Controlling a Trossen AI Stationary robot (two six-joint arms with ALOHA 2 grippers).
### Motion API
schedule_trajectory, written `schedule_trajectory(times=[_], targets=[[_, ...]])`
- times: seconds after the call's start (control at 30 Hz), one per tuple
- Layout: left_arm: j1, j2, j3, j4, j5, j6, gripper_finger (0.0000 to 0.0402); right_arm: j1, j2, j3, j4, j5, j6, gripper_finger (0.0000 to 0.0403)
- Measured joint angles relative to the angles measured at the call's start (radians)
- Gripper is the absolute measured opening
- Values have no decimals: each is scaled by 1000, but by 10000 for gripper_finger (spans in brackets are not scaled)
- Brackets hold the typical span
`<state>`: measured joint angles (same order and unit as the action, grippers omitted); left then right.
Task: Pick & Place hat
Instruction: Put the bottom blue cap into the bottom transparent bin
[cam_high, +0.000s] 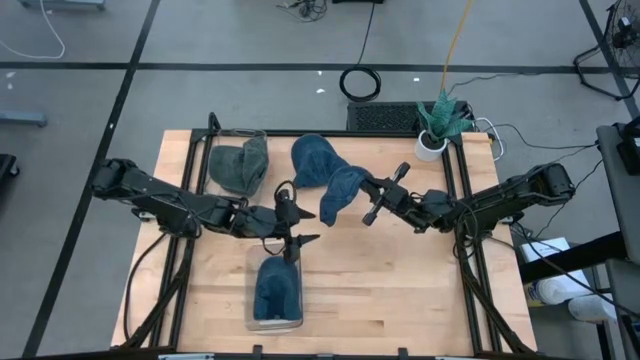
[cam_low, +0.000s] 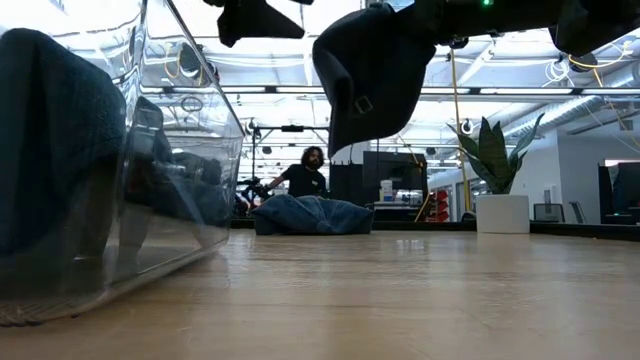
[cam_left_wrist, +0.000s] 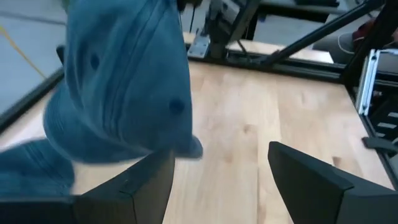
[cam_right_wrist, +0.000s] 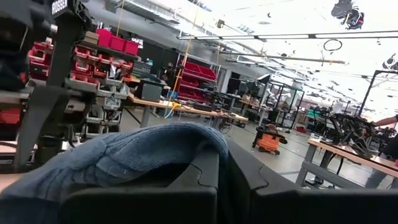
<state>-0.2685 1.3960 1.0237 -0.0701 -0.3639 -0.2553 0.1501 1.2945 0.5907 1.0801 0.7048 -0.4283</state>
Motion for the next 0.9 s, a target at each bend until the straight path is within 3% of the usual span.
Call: schedule_trajectory(times=[0.23,0.33,0.47,0.63,0.8,0.9], targets=[[-16,0,0,148,-19,154,269,-1,0,0,0,1,0,0],[-15,15,21,133,-54,176,269,-7,0,0,-2,2,14,0],[-21,52,128,-2,-167,210,269,-20,0,1,-20,1,45,0],[-33,177,356,-339,-370,207,269,-26,0,1,-30,2,50,0],[-21,335,546,-514,-394,238,269,-26,0,1,-39,4,49,0],[-22,415,615,-503,-423,285,269,-26,0,1,-46,4,49,0]])
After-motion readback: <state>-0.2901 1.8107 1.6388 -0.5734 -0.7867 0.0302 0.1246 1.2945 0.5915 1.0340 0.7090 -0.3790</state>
